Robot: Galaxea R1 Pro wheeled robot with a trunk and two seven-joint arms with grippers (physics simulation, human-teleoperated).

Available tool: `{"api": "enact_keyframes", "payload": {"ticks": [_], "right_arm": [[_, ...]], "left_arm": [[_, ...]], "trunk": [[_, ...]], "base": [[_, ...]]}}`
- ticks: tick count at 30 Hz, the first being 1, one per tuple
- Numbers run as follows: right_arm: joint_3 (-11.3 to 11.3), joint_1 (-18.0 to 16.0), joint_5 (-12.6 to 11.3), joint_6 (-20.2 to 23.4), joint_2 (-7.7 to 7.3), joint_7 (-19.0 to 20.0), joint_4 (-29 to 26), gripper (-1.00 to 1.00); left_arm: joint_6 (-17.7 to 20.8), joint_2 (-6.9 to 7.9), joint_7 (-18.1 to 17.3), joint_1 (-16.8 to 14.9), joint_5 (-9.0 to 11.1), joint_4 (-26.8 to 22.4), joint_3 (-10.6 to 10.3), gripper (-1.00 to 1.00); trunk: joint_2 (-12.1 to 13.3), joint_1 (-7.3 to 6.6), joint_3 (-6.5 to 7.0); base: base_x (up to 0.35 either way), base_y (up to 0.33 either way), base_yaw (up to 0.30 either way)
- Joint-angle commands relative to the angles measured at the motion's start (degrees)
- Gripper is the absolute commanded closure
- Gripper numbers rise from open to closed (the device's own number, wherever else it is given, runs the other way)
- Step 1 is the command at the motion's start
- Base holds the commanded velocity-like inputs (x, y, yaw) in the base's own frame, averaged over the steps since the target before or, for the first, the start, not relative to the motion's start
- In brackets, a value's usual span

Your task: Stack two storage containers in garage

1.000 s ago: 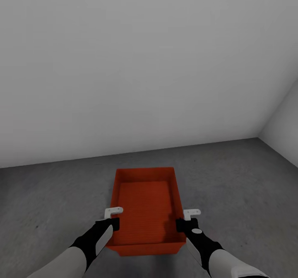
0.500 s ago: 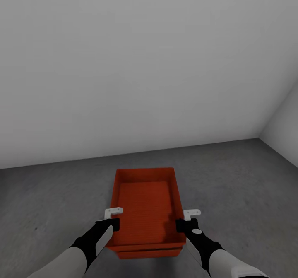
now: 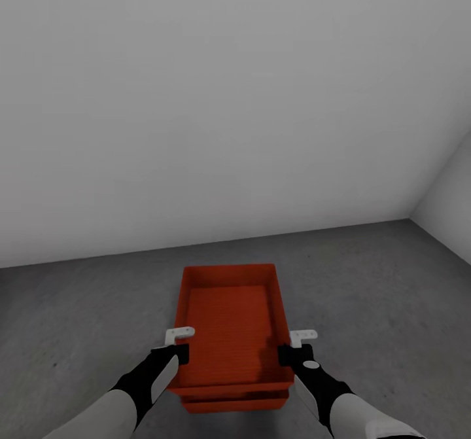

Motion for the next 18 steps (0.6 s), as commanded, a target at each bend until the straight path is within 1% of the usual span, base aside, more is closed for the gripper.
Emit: {"api": "enact_keyframes", "payload": {"ticks": [1, 13, 18], "right_arm": [[-0.11, 0.01, 0.3, -0.22, -0.68, -3.13, 1.05, 1.0], [-0.12, 0.01, 0.31, -0.22, -0.68, -3.15, 1.05, 1.0], [-0.11, -0.02, 0.31, -0.22, -0.68, -3.15, 1.05, 1.0]], "left_arm": [[-2.44, 0.09, 0.77, -0.08, -1.36, -0.27, 1.88, 1.0], [-2.44, 0.09, 0.8, -0.08, -1.37, -0.28, 1.88, 1.0], [-2.43, 0.09, 0.79, -0.08, -1.36, -0.26, 1.88, 1.0]], "trunk": [[-0.02, -0.01, -0.04], [-0.02, -0.01, -0.04], [-0.02, -0.01, -0.04]], "base": [[0.002, 0.0, 0.0], [0.0, 0.0, 0.0], [-0.042, 0.0, 0.0]]}}
